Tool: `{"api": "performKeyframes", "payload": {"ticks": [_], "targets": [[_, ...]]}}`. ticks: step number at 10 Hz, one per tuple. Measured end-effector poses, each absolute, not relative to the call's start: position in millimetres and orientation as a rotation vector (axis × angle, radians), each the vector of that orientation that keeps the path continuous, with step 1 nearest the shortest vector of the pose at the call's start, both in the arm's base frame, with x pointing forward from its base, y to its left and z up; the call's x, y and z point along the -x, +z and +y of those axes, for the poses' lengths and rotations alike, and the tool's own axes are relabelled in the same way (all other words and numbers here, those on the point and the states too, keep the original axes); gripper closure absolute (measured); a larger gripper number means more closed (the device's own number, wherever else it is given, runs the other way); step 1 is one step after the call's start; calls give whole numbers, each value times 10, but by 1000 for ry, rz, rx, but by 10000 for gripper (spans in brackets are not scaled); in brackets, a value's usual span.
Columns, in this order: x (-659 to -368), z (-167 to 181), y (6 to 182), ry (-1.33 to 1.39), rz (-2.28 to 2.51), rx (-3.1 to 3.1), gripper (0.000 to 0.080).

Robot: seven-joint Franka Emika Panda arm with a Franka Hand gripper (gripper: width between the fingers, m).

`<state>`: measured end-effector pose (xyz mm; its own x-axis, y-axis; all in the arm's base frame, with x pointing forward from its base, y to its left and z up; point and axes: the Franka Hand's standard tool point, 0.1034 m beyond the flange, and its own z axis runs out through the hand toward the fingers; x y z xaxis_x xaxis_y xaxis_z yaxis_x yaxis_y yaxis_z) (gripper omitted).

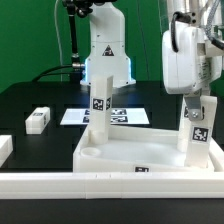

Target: Assemble desk

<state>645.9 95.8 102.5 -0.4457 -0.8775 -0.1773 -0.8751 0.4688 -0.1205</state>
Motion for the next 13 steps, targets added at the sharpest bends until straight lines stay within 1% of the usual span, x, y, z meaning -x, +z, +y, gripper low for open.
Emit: {"api": "performKeyframes", "payload": {"ticks": [1,2,3,4,5,6,7,13], "targets": [[-6456,963,1017,-17,2496,1529,384],[-6455,962,1014,-17,2494,1533,220],[-6465,954,1033,-24,2477,1553,220],[-6469,896,1198,-43,2399,1632,159],[-6407,714,1414,-65,2319,1712,152],[-6375,561,1470,-96,2296,1721,152],[-6377,422,1465,-132,2281,1723,151],[-6352,423,1437,-144,2236,1790,151]]}}
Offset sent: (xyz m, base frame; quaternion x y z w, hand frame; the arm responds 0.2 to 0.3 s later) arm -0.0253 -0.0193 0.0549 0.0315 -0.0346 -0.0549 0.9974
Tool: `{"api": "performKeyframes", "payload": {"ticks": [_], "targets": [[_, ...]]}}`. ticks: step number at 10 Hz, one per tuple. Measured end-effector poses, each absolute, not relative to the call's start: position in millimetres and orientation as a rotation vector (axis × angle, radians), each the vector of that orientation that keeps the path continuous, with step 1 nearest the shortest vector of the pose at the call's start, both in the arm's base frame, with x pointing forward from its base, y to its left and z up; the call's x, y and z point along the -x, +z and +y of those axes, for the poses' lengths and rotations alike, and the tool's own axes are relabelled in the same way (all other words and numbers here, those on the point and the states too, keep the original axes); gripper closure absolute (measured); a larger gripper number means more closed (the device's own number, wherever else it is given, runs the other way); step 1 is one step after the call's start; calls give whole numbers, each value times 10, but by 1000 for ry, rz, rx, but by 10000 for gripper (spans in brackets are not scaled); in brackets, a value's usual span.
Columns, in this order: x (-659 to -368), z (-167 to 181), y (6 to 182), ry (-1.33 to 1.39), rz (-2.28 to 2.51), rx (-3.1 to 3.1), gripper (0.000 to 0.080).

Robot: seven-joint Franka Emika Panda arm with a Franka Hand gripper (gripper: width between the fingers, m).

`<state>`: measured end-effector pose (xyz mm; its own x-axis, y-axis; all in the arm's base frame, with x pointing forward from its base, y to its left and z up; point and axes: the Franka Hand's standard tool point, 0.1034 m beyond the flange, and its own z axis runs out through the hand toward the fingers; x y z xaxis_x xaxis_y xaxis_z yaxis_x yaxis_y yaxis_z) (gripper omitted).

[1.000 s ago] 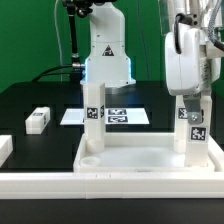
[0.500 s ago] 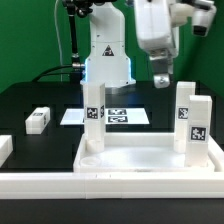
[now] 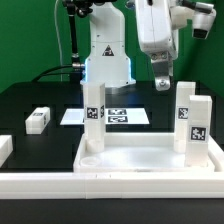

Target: Assemble desk

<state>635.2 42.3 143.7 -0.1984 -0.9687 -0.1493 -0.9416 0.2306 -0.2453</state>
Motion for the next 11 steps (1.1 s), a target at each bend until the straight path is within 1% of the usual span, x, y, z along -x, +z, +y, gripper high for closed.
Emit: {"api": "performKeyframes", "payload": {"ticks": [1,2,3,4,7,9,10,11], "targets": [[-6220,232,1465,-178,2116,1922,151],[-6076,-5,1556,-193,2028,2008,151],[-6002,-185,1592,-227,1897,2144,151],[-5991,-266,1580,-250,1820,2220,151],[-6000,-257,1581,-296,1580,2418,151],[-5979,-303,1564,-331,1331,2589,151],[-5841,-524,1498,-340,1139,2707,151],[-5664,-819,1465,-341,998,2790,151]]}}
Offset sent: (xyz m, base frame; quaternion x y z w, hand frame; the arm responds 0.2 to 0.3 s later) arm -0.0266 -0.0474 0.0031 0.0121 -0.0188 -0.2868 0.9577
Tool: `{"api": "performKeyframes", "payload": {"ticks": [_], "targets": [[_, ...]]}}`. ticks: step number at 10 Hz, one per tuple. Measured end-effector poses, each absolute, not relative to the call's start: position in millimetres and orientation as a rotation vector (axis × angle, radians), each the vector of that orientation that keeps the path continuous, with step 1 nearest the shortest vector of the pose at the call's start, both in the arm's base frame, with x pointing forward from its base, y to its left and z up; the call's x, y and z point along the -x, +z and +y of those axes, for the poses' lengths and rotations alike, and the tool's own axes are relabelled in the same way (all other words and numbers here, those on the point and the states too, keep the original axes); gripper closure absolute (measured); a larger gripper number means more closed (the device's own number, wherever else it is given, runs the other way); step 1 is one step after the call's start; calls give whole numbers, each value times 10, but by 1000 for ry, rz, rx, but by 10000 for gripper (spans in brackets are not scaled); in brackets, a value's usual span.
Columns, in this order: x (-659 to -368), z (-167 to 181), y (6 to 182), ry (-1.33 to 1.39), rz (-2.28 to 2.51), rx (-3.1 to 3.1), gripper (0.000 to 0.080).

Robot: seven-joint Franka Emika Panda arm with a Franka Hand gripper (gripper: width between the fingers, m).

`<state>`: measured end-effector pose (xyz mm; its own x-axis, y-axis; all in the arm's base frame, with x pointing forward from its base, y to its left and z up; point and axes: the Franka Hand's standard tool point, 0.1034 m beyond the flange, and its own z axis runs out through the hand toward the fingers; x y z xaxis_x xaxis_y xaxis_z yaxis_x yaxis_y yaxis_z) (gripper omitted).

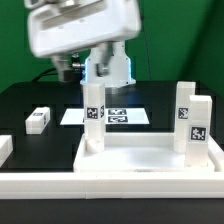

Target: Assemble desk

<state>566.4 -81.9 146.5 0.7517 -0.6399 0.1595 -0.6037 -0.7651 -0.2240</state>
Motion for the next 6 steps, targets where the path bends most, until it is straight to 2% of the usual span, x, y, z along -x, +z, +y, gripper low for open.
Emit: {"api": "performKeyframes", "payload": {"ticks": [2,3,6], "targets": [[-5385,-1393,1453,-354,693,2927,151],[-5301,-1568,1421,-373,598,2975,151],[-5272,-1548,1389,-350,543,2986,151]]}}
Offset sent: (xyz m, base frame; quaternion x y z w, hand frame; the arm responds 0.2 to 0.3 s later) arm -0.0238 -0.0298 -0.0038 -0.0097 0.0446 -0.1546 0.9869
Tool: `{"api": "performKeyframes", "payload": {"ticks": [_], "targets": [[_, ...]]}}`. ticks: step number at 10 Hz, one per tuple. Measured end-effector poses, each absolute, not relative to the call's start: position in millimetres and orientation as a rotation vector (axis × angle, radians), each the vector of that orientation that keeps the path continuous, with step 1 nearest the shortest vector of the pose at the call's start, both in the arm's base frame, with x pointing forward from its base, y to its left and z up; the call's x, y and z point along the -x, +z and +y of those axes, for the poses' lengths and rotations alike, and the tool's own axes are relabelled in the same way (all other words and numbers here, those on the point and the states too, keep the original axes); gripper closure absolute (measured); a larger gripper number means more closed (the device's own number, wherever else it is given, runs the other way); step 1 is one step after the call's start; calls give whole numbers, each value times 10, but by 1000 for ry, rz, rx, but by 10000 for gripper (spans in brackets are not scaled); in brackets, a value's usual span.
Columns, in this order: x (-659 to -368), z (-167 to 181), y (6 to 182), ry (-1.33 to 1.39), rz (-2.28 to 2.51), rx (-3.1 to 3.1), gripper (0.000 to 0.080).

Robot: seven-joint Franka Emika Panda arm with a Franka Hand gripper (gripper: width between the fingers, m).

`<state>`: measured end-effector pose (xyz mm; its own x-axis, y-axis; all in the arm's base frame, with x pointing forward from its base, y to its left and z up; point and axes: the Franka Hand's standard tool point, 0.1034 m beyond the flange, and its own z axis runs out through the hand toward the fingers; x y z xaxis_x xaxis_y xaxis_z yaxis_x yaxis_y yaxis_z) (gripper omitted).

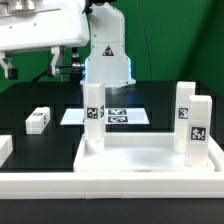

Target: Assemble desk

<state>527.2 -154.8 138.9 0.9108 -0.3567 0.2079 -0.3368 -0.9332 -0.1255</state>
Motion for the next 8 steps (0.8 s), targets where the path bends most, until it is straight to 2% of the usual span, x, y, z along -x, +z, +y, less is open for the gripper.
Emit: {"api": "performKeyframes", "payload": {"ticks": [2,3,4,5,7,8], "targets": [[-5221,-1582,1318,-323,515,2997,151],[-5054,-1692,1073,-175,475,3001,151],[-4934,-1872,904,20,437,3000,151],[-4907,-2063,839,86,404,3036,151],[-4976,-2063,920,41,341,3085,151],[-4895,-1986,904,145,351,3042,151]]}}
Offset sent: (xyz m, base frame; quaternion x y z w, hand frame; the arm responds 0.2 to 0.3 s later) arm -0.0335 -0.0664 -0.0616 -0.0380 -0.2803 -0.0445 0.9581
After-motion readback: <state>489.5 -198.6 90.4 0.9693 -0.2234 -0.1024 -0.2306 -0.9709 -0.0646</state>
